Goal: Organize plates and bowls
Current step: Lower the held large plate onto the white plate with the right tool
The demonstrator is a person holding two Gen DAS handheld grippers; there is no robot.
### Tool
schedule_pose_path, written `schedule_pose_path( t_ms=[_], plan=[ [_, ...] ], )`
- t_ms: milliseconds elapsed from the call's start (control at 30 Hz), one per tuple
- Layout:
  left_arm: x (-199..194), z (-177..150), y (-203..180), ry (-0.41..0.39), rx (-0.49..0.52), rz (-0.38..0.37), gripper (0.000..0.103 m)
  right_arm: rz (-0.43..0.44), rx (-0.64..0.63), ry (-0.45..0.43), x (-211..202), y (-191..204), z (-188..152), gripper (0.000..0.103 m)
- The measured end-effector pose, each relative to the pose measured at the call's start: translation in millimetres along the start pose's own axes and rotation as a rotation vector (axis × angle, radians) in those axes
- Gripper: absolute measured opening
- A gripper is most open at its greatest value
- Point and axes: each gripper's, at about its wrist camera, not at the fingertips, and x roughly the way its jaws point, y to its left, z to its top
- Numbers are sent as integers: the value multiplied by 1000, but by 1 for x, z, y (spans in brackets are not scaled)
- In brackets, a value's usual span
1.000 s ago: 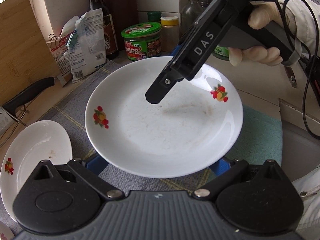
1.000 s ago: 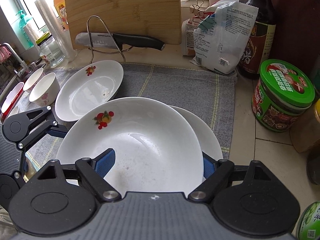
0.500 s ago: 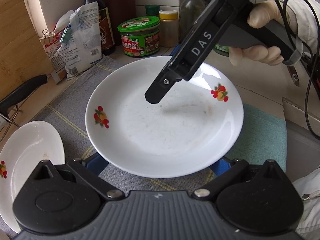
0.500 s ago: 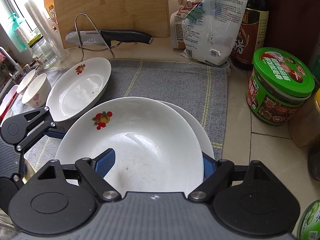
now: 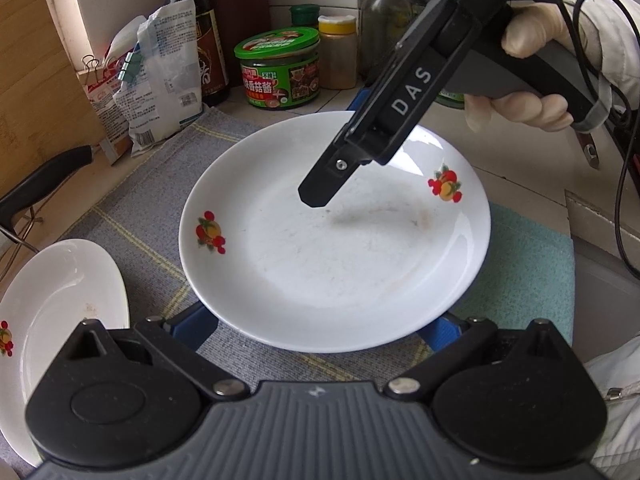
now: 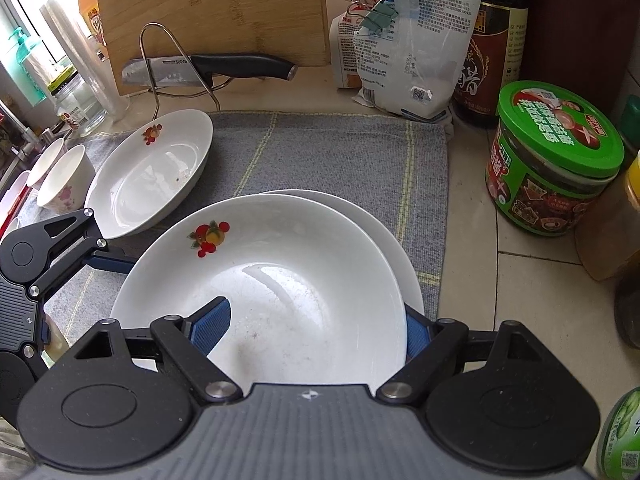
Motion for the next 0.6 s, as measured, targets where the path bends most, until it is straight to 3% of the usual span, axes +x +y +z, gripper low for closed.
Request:
schedule_pose_path(
  t_ms=[600],
  plan=[
    [-8, -4, 1, -25, 3, 17, 102, -5, 15, -5, -7, -1, -6, 91]
  ],
)
